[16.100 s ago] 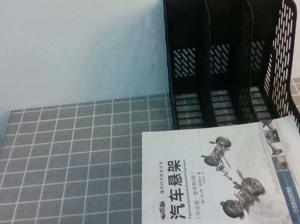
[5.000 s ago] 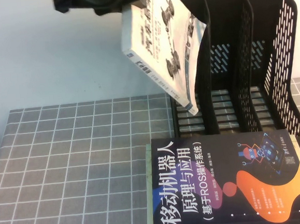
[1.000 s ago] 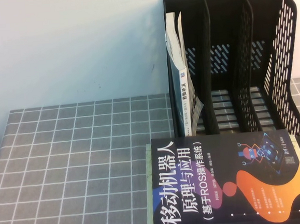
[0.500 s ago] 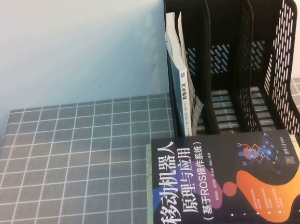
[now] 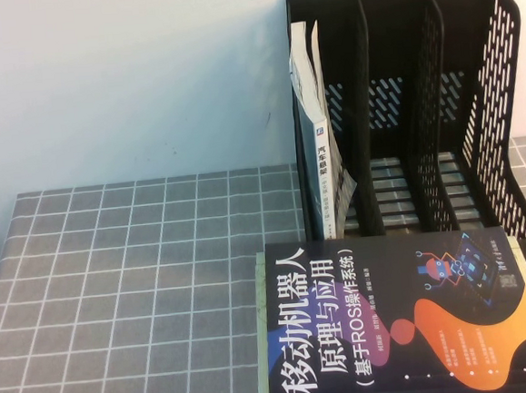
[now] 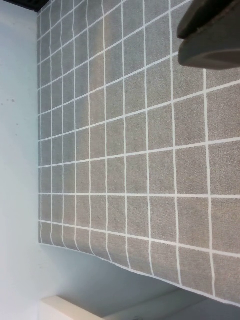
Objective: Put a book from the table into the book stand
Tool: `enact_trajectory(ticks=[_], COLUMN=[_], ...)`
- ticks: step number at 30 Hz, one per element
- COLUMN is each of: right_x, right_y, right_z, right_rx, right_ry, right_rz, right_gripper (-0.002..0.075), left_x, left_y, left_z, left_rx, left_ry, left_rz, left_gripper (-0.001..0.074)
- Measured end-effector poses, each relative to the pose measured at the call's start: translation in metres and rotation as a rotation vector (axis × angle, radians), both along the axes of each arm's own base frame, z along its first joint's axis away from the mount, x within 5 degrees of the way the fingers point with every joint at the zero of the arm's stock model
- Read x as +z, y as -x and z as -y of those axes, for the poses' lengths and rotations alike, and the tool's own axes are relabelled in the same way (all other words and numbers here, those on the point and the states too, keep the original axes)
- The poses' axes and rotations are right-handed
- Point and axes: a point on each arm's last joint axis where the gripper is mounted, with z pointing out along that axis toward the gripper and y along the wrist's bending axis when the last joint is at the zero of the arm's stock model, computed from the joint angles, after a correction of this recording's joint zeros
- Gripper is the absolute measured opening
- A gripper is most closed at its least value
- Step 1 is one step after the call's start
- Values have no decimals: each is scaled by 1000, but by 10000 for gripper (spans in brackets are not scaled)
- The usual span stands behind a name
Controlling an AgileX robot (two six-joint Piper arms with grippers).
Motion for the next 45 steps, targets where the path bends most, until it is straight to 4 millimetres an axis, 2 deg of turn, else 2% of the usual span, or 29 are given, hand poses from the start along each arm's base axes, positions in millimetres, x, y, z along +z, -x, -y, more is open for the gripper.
enact_trajectory(ticks=[13, 17, 23, 26, 29, 36, 45], right_x=[-3, -9, -29, -29, -32, -48, -47], right_y=[4, 11, 23, 26, 27, 36, 37], right_z=[2, 11, 25, 26, 28, 35, 35], right_rx=[-18, -119, -231, -254, -285, -469, -403], right_ry=[-10, -22, 15, 23, 19, -57, 20], right_rz=[35, 238, 617, 679, 653, 471, 501], right_gripper=[-3, -3, -3, -3, -3, -3, -3], left_x=[0, 0, 0, 0, 0, 0, 0], left_y=[0, 0, 0, 0, 0, 0, 0], left_z=[0, 0, 0, 0, 0, 0, 0], left_rx=[0, 0, 0, 0, 0, 0, 0], left_ry=[2, 2, 2, 2, 2, 2, 2], left_rz=[0, 0, 0, 0, 0, 0, -2], left_gripper=[0, 0, 0, 0, 0, 0, 0])
